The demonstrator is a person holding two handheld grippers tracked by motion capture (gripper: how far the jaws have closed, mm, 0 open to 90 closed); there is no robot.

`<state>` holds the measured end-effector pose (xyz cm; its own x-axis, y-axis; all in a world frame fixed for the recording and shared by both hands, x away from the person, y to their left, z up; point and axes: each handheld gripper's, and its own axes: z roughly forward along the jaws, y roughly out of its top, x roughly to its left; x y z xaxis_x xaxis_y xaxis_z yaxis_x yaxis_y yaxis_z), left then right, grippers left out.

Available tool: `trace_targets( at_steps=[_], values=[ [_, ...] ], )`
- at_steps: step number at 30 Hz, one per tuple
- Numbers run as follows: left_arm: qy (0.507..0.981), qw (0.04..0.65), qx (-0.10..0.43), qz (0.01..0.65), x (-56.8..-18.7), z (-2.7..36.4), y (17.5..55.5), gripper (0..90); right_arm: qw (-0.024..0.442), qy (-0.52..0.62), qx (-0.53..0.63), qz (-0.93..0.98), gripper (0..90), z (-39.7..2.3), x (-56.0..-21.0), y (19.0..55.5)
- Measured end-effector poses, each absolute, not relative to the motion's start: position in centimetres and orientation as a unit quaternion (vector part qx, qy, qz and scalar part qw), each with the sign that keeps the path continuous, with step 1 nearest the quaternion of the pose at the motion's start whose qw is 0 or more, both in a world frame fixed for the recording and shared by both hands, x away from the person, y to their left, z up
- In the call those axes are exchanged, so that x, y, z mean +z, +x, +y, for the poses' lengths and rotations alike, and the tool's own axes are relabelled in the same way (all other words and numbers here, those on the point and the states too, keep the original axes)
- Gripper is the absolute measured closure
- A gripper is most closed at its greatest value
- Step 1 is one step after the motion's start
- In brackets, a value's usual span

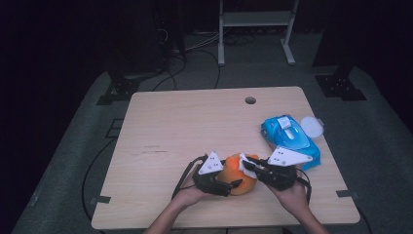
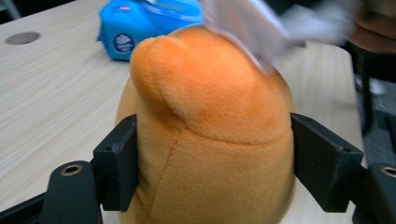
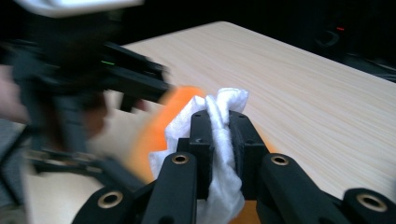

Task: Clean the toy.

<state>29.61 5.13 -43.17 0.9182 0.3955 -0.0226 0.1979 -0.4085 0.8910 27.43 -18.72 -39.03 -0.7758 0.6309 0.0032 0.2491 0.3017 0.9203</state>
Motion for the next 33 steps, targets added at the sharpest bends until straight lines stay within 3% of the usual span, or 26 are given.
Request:
trace_targets(
  at_steps=[5,12,19,26,29,30,33],
  values=[
    [0.838,0.518,0.075,0.154,-43.1,5.4,29.5,24.0,0.179,0.301,0.514,0.783,80.2,-20.3,-39.5,27.7],
    [0.839,0.507,0.112,0.164,-43.3,4.6,28.7,25.1,0.166,0.254,0.53,0.792,80.0,-17.7,-38.6,26.2],
    [0.836,0.529,0.059,0.136,-42.7,5.7,29.1,24.9,0.17,0.301,0.518,0.783,80.0,-20.4,-39.5,27.7],
    [0.848,0.51,0.083,0.118,-43.1,5.0,28.4,29.4,0.133,0.271,0.538,0.787,80.1,-18.8,-39.0,26.7],
    [0.845,0.513,0.085,0.121,-42.9,5.3,28.5,29.0,0.154,0.274,0.526,0.79,80.0,-18.7,-38.9,26.7],
    [0.843,0.514,0.093,0.125,-42.7,5.4,28.6,27.9,0.157,0.278,0.526,0.788,80.0,-18.9,-38.9,26.9],
    [0.846,0.502,0.106,0.143,-42.8,5.1,29.0,13.3,0.15,0.305,0.529,0.777,80.3,-19.9,-39.3,27.4]
  ],
)
